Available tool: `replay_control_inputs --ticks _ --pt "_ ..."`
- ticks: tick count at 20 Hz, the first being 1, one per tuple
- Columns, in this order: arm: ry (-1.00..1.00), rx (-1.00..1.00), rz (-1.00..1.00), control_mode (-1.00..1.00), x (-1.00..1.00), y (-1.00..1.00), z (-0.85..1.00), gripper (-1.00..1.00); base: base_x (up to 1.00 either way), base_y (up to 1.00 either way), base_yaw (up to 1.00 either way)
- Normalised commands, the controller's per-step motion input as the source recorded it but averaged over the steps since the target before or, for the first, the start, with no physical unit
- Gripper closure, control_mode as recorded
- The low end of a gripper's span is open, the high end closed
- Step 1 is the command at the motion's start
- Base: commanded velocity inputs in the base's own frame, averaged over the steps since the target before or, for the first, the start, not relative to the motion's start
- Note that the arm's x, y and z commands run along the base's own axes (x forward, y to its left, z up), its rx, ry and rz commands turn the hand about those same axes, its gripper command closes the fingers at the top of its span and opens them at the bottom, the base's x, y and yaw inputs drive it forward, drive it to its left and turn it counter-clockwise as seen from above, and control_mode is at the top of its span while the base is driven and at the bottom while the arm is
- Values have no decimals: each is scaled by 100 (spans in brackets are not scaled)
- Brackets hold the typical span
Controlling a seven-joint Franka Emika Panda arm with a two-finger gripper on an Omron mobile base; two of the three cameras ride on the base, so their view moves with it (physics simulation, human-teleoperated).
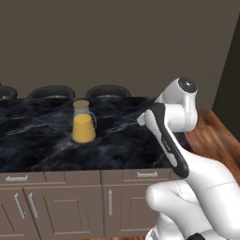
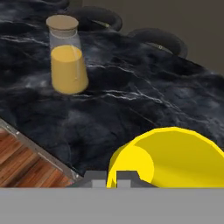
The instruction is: Place the pitcher and cup on the dining counter for serving.
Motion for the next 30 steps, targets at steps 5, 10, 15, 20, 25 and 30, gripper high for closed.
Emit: replay_control_inputs --ticks 5,10,15,20,25,30 --pt "14 -1 0 -100 15 0 -12 100 0 0 0" --pt "0 -9 3 -100 43 -1 -62 100 0 0 0" --pt "0 -6 6 -100 76 -3 -58 100 0 0 0" --pt "0 0 5 -100 92 0 -50 100 0 0 0" --pt "0 0 6 -100 89 0 -49 100 0 0 0" --pt "1 0 7 -100 61 3 -48 100 0 0 0"
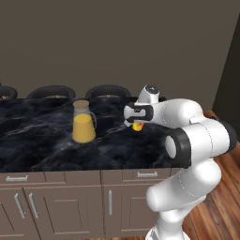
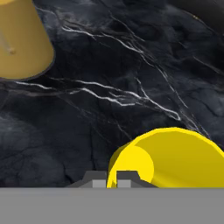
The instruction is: Place the pitcher and cup on the dining counter for serving.
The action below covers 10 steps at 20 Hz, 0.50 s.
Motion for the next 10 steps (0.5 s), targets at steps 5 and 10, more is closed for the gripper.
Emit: replay_control_inputs --ticks 5,10 --pt "8 0 12 -100 29 18 -43 100 0 0 0" --pt "10 0 10 -100 24 30 -43 100 0 0 0"
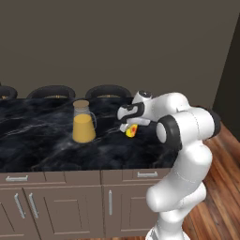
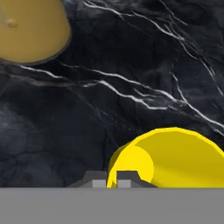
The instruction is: Place the pitcher and cup on the dining counter for serving.
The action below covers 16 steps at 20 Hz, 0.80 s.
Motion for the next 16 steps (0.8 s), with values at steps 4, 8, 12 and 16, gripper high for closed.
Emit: replay_control_inputs --ticks 4,8,12,16 --pt "10 0 5 -100 19 26 -20 -100 0 0 0" --pt "0 0 0 -100 0 0 0 -100 0 0 0" --pt "-6 0 0 -100 -19 0 35 -100 0 0 0" --pt "-8 0 0 -100 -38 0 70 -100 0 0 0"
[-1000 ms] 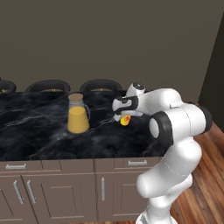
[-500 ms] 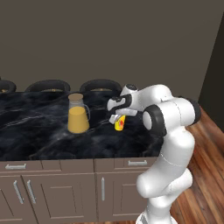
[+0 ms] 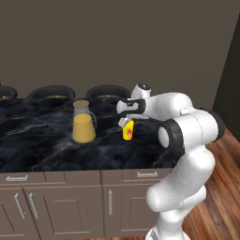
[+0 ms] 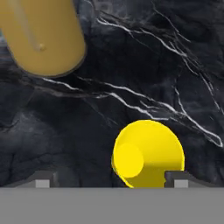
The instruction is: Place the pitcher and cup on the dining counter for serving.
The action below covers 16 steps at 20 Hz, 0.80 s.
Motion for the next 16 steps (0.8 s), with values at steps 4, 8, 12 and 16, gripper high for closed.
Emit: replay_control_inputs --ticks 4,8,12,16 --pt "-14 0 0 -100 -89 -7 77 -100 0 0 0" --pt "-20 0 0 -100 -100 -29 65 -100 0 0 0" --pt "-23 3 0 -100 -100 -42 57 -100 0 0 0" --pt "-22 5 0 -100 -100 -57 33 -100 0 0 0"
